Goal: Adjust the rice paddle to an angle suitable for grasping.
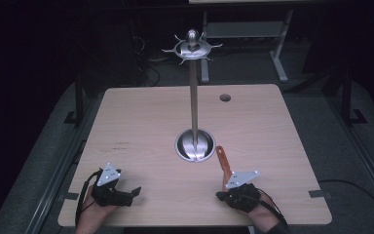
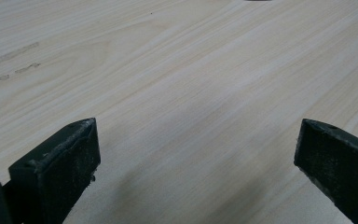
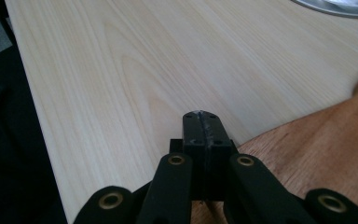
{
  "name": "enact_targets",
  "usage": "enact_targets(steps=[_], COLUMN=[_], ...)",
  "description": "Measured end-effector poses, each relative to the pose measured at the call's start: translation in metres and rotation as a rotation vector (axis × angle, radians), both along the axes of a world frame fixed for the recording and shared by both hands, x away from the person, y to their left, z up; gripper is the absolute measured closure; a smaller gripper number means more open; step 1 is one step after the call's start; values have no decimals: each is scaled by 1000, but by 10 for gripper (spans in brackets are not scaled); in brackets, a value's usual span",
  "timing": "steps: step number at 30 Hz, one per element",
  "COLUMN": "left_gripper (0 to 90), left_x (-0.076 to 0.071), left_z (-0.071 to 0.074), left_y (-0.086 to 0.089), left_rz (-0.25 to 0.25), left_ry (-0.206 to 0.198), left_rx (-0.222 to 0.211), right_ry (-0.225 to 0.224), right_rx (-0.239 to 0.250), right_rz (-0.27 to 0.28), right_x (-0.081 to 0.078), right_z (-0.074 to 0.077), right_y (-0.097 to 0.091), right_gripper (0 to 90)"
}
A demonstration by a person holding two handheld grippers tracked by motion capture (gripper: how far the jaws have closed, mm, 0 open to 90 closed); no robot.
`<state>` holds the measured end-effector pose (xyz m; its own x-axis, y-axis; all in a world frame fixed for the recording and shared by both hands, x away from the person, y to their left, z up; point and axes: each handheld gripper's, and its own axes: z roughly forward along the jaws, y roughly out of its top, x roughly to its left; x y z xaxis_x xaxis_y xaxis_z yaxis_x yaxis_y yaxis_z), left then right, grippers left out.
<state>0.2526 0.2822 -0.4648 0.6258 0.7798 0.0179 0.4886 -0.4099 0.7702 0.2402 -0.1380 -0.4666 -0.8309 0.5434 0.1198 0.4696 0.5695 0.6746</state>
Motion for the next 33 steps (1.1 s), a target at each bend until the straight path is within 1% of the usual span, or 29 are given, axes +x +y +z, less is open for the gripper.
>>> enact_targets(steps=[1, 5, 6, 9, 15, 18, 19, 23, 25, 26, 27, 28, 29, 31, 32, 33], left_gripper=[0, 0, 0, 0, 0, 0, 0, 0, 0, 0, 0, 0, 0, 0, 0, 0], left_x=[0, 0, 0, 0, -1, -1, -1, 0, 0, 0, 0, -1, -1, -1, 0, 0], left_z=[0, 0, 0, 0, 0, 0, 0, 0, 0, -1, -1, -1, -1, -1, -1, -1], left_y=[0, -1, -1, 0, -1, -1, -1, 0, 0, -1, -1, -2, -2, -1, -1, -1], left_rz=[0, 0, 0, 0, 3, 4, 9, 0, 0, 3, 0, 1, 1, 3, 4, 3], left_ry=[0, -1, 0, 2, -1, 0, 4, 2, 1, -1, 3, 7, 9, 6, -1, 2], left_rx=[0, 2, 2, 4, -3, -2, -11, 5, 2, -5, -1, -5, -3, -5, -6, -2], right_ry=[-8, 3, 2, 4, 3, -5, -4, -4, -7, -9, -19, -12, -15, -10, -16, -11], right_rx=[-2, -1, -2, -2, -5, 0, 0, 1, 10, 7, 4, 2, 5, 0, 3, 0], right_rz=[2, -32, -46, -54, -97, -115, -120, -145, -167, -170, -176, -185, -194, -203, -205, -214], right_x=[0, -3, -4, -4, -5, -5, -5, -4, -2, -2, -1, 0, 1, 2, 3, 3], right_z=[0, 1, 1, 1, 1, 1, 1, 2, 3, 3, 3, 3, 3, 3, 2, 3], right_y=[-3, -15, -20, -26, -43, -51, -53, -63, -68, -70, -73, -75, -78, -81, -82, -83], right_gripper=[894, 894, 894, 894, 894, 894, 894, 894, 894, 894, 895, 894, 894, 895, 894, 894])
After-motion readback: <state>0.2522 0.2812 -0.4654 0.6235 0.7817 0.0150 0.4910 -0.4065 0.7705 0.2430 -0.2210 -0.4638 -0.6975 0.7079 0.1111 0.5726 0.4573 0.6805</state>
